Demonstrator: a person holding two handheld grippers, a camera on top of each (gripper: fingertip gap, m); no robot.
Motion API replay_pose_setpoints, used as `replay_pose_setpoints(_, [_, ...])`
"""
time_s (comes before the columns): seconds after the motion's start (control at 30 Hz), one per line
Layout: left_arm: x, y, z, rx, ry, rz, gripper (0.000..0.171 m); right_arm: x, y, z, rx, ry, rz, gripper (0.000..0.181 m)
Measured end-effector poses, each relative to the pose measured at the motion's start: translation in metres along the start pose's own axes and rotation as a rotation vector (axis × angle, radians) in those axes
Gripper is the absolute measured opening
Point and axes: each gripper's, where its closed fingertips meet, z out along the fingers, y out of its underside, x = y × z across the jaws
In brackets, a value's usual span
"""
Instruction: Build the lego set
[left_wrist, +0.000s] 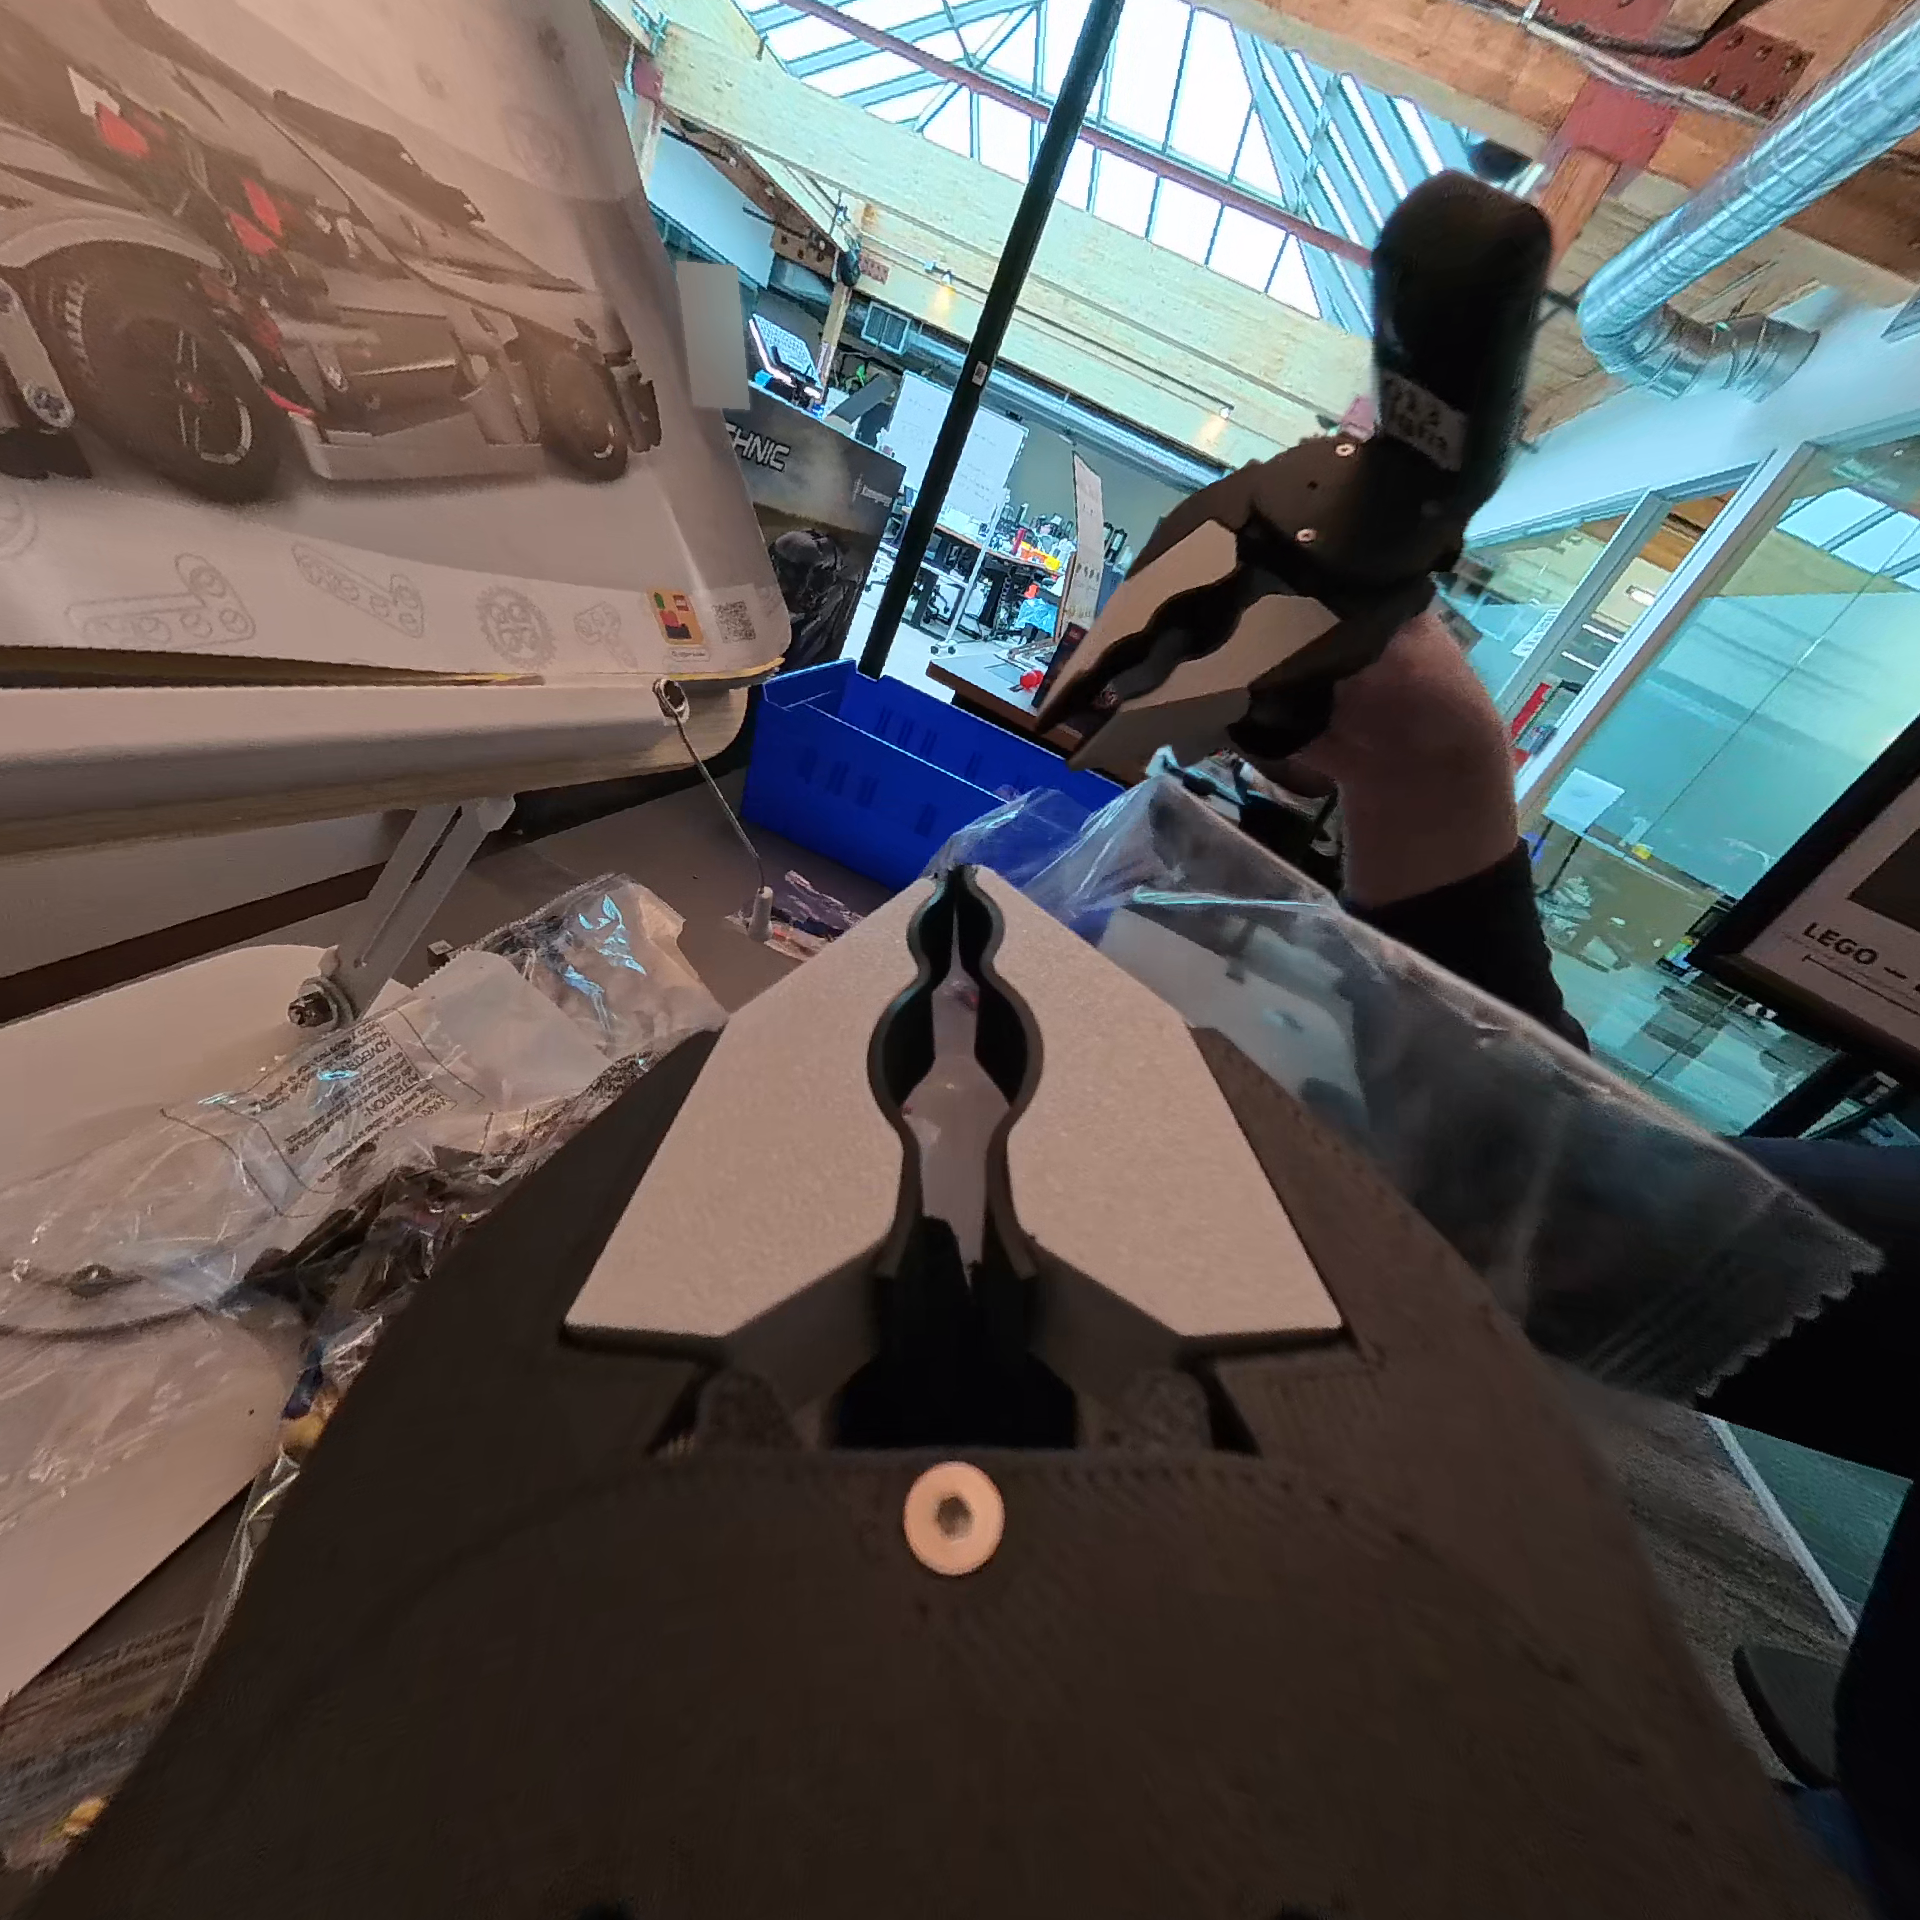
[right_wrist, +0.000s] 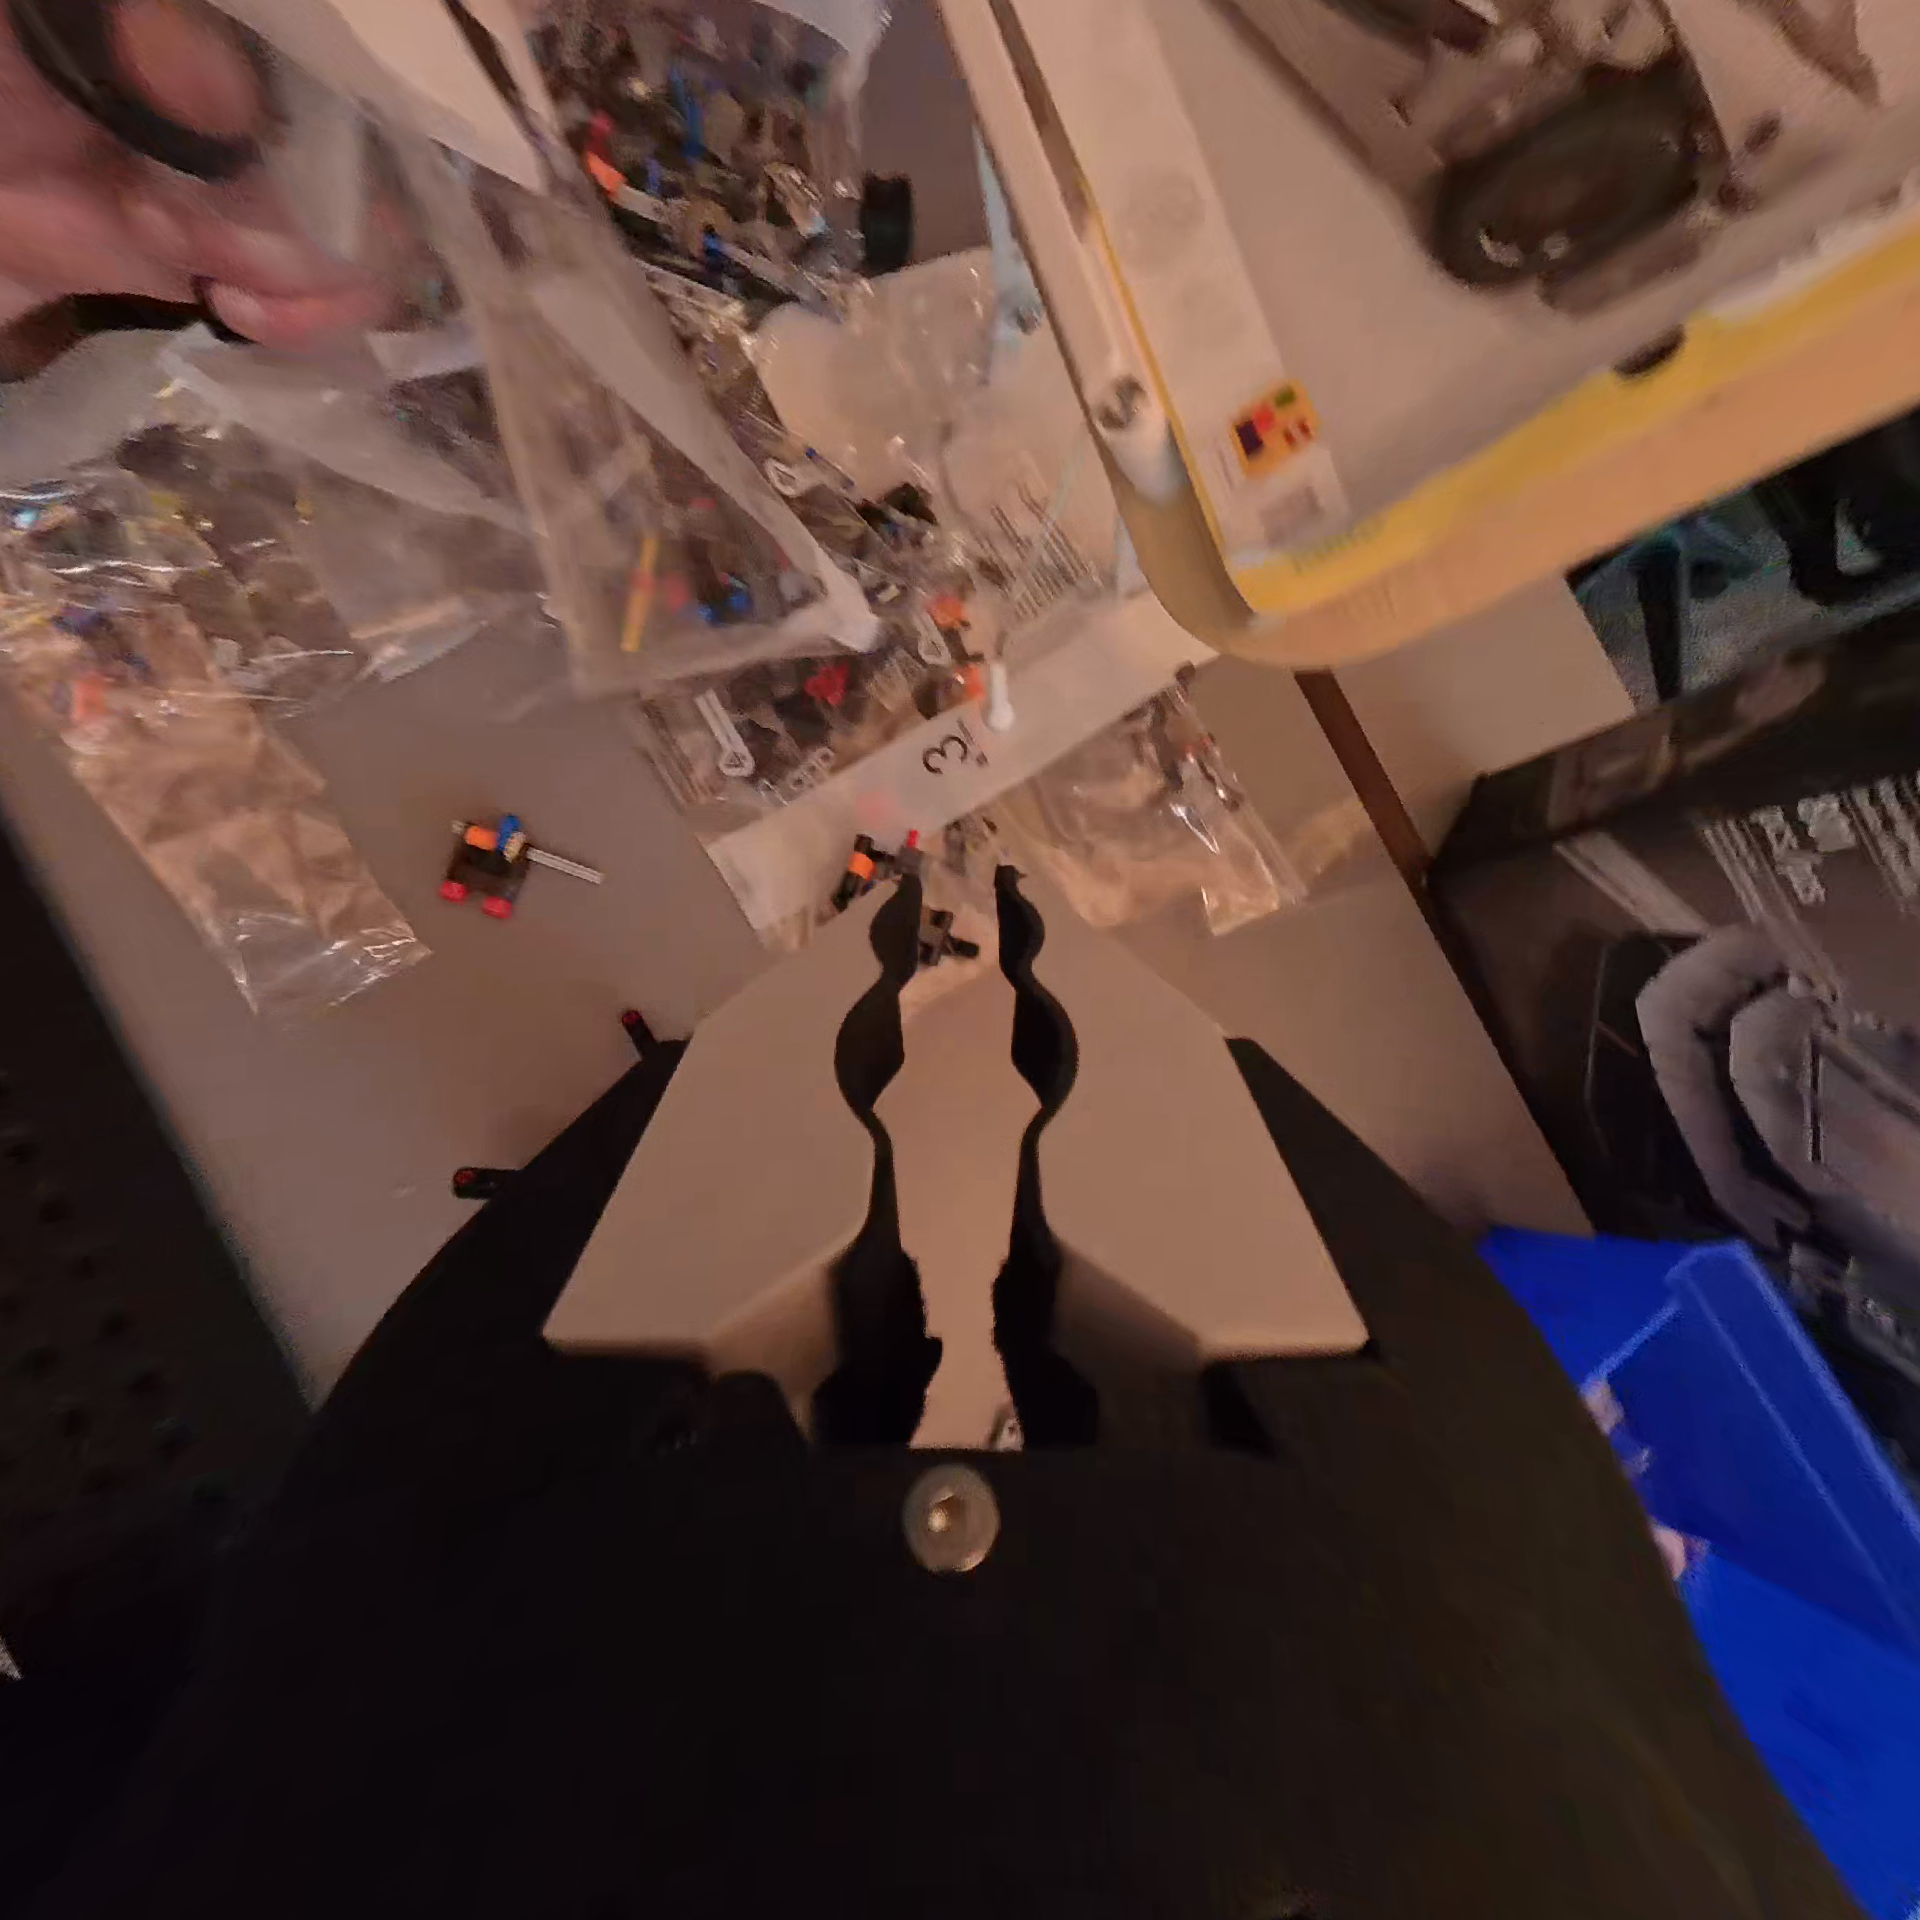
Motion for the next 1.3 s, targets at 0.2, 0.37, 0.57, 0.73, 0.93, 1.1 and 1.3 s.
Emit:
replay_pose_setpoints(0.2, [-0.001, -0.002, -0.002, 0.006, -0.003, -0.001, 0.0, 0.032, 0.076, 0.016, -0.261, 0.03, 0.142, 0.016])
replay_pose_setpoints(0.37, [0.0, 0.0, 0.0, -0.002, -0.001, 0.0, 0.0, 0.041, 0.12, 0.059, -0.41, -0.032, 0.194, 0.019])
replay_pose_setpoints(0.57, [-0.001, -0.002, -0.003, 0.007, -0.004, 0.0, 0.0, 0.052, 0.153, 0.101, -0.485, -0.049, 0.173, 0.019])
replay_pose_setpoints(0.73, [-0.001, -0.001, -0.002, 0.002, -0.002, 0.001, 0.0, 0.056, 0.17, 0.121, -0.465, -0.079, 0.188, 0.02])
replay_pose_setpoints(0.93, [-0.001, -0.001, -0.001, 0.001, -0.004, 0.002, 0.0, 0.057, 0.172, 0.129, -0.416, -0.109, 0.203, 0.009])
replay_pose_setpoints(1.1, [-0.002, 0.001, 0.0, -0.004, -0.003, 0.002, 0.0, 0.056, 0.173, 0.127, -0.422, -0.113, 0.197, 0.001])
replay_pose_setpoints(1.3, [-0.002, -0.001, -0.002, 0.001, -0.005, 0.003, 0.0, 0.043, 0.14, 0.105, -0.337, -0.16, 0.168, 0.001])
